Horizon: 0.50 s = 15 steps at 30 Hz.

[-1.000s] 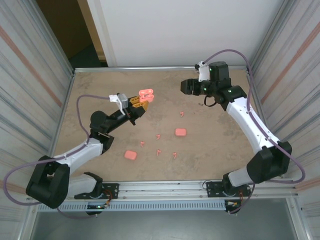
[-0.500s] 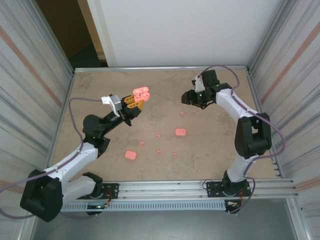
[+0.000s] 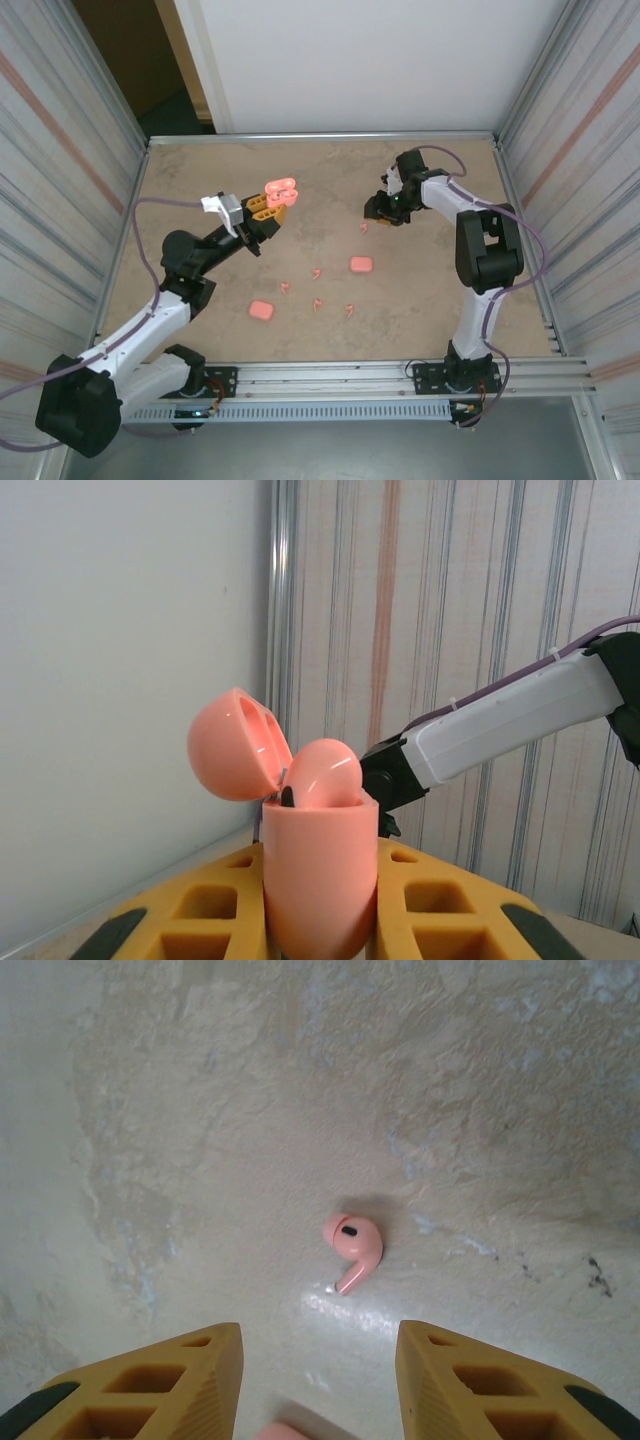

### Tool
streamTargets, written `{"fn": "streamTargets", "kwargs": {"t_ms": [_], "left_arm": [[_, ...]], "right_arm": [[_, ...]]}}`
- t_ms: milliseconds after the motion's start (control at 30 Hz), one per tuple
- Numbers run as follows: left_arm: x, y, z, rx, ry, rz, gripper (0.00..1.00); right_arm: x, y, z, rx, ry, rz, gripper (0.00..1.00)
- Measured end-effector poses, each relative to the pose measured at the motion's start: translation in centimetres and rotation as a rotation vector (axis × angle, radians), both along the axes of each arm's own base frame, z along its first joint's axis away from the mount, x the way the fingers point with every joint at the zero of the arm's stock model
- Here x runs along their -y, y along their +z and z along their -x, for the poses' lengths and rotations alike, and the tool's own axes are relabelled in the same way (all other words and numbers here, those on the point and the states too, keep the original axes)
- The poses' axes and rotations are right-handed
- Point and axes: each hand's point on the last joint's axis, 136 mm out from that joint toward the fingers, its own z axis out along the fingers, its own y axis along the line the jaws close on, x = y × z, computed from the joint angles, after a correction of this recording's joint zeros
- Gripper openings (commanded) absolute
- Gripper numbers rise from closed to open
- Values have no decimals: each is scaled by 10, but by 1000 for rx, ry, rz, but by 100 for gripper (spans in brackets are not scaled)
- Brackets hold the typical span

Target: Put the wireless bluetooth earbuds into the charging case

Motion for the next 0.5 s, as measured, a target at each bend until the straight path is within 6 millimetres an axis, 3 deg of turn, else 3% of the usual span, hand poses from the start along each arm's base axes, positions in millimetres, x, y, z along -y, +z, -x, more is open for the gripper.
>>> {"fn": "streamTargets", "kwargs": {"t_ms": [500], "left_arm": [[1,-8,-2,-17,8,-31,0]], "right_arm": [[-4,-18,-13,-28,2,5,41]]}}
